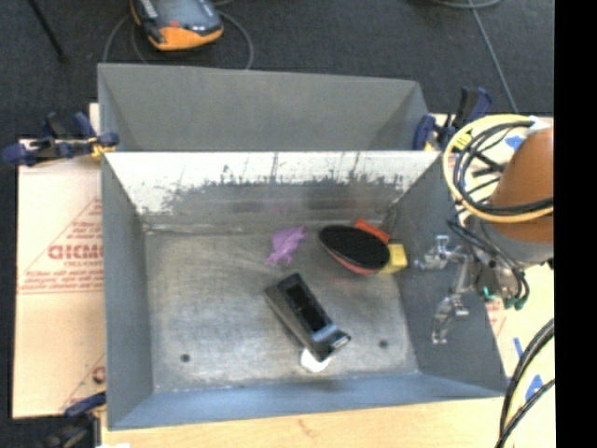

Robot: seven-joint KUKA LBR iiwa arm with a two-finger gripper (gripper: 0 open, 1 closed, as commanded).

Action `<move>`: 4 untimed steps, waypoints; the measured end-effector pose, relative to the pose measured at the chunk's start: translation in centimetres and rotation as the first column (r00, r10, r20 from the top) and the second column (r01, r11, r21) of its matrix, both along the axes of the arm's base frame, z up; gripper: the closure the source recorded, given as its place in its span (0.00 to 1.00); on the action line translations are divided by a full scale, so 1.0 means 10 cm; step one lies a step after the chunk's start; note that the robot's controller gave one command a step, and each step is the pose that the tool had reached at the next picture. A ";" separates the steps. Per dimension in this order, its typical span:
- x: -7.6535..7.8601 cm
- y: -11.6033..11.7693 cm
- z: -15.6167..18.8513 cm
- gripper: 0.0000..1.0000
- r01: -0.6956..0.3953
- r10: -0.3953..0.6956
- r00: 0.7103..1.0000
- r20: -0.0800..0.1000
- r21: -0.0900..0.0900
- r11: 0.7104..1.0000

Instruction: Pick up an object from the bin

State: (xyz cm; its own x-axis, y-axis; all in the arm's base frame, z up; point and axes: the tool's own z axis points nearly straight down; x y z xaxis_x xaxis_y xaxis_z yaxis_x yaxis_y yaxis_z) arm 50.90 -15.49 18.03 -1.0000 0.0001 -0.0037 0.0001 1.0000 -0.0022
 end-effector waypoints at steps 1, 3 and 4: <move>0.28 0.07 -0.27 0.00 -0.120 0.120 0.993 0.009 -0.005 0.993; 0.79 0.49 -0.77 0.00 0.027 -0.027 1.000 0.000 0.000 1.000; 0.95 0.58 -0.82 0.00 -0.045 0.045 0.999 0.002 0.003 0.999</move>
Offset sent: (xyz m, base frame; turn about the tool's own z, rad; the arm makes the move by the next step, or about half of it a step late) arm 0.0536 0.0140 -0.1017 0.0136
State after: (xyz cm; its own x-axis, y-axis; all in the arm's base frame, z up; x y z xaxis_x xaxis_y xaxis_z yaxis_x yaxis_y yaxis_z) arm 60.37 -9.74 9.80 -0.9990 -0.0450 -0.0059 -0.0450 0.9990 0.0006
